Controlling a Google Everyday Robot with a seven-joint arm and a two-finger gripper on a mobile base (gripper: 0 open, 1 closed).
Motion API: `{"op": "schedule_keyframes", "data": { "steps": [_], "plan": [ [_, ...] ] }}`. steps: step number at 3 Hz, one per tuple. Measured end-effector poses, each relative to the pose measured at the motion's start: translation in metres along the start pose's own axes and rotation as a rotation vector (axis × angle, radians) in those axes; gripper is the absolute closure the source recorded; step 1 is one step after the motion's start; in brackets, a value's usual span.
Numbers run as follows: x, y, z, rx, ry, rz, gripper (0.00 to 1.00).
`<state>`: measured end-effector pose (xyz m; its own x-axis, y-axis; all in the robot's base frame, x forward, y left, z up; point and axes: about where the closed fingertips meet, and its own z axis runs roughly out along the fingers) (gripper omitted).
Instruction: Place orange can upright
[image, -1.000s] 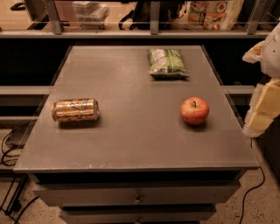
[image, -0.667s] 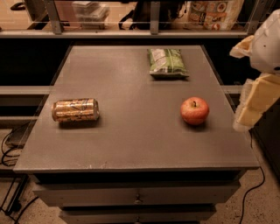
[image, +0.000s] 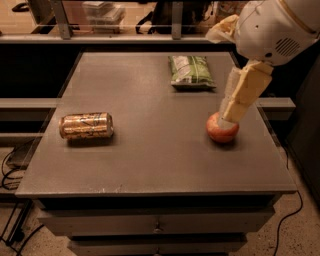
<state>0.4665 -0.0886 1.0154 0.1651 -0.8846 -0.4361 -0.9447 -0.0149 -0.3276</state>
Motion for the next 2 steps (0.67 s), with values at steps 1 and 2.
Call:
{"op": "schedule_keyframes", "data": {
  "steps": [1,2],
  "plan": [
    [-0.003,0.003,0.013,-0.033,-0.010,0.004,0.00],
    [-0.031,-0.002,0.039,-0.070,-0.020,-0.062,0.00]
  ]
}}
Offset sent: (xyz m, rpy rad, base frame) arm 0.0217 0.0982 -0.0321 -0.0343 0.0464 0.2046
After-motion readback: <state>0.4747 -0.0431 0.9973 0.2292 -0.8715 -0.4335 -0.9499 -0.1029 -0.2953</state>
